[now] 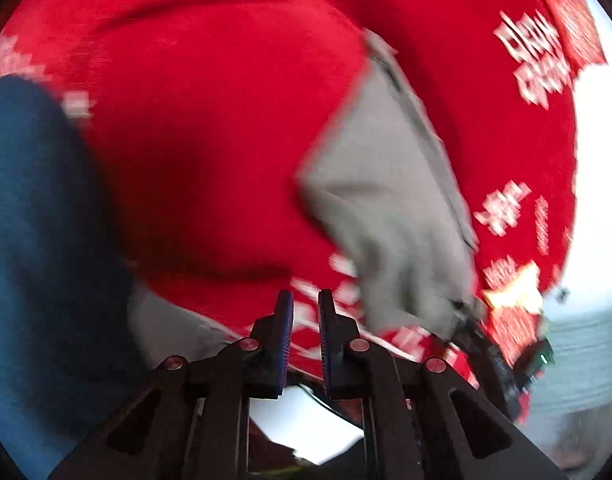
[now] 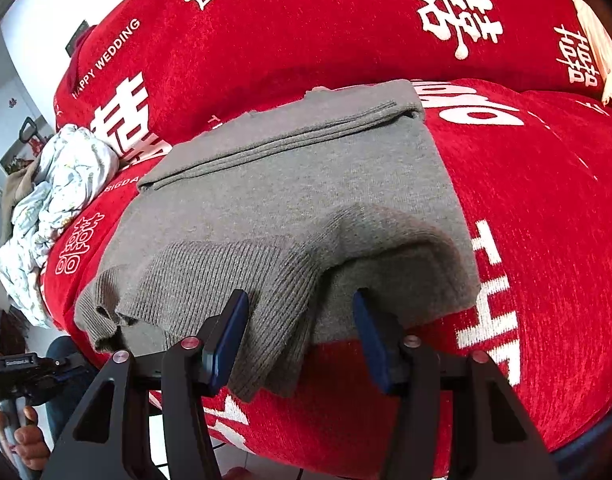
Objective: Fold small clothes
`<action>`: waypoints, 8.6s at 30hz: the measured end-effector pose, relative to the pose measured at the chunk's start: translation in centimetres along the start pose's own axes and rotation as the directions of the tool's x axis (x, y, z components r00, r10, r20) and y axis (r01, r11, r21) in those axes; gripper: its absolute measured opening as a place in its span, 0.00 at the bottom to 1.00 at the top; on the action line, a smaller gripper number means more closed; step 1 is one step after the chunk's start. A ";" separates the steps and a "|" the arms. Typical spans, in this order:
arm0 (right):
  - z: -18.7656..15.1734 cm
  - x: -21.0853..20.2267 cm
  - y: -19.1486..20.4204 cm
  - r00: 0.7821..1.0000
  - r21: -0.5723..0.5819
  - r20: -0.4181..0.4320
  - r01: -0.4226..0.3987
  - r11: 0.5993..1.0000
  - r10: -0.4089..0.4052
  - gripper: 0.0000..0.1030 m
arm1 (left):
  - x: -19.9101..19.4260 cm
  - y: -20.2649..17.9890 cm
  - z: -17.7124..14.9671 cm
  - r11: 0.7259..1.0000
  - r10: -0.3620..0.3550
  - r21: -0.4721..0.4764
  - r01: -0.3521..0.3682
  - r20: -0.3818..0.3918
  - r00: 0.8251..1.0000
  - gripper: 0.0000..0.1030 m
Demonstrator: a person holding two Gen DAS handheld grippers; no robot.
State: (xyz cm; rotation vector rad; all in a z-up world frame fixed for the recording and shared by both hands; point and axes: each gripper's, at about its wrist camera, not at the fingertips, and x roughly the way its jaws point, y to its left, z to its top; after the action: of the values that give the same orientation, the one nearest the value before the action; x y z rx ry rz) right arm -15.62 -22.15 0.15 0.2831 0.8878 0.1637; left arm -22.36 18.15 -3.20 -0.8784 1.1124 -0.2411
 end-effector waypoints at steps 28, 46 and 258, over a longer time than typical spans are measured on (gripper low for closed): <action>0.4 0.4 -0.2 0.999 0.030 0.008 -0.032 0.999 0.032 0.57 | 3.8 -5.4 0.1 0.983 0.107 -0.158 -0.095 0.067 0.992 0.72; -1.0 -0.1 1.1 0.999 -0.050 -0.013 0.030 0.998 -0.030 0.15 | 0.4 -2.5 -0.6 0.993 0.099 -0.068 -0.093 0.087 0.991 0.10; 25.1 20.4 -1.4 0.957 -0.161 -0.121 0.243 0.957 -0.263 0.80 | 25.0 -23.4 29.5 0.822 0.300 0.487 -0.294 0.069 0.952 0.74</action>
State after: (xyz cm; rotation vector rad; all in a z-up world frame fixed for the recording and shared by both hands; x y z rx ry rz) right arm 16.73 -22.60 -0.41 0.0199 1.0390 0.0091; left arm 19.96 3.05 1.31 -0.2390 1.1118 -0.2541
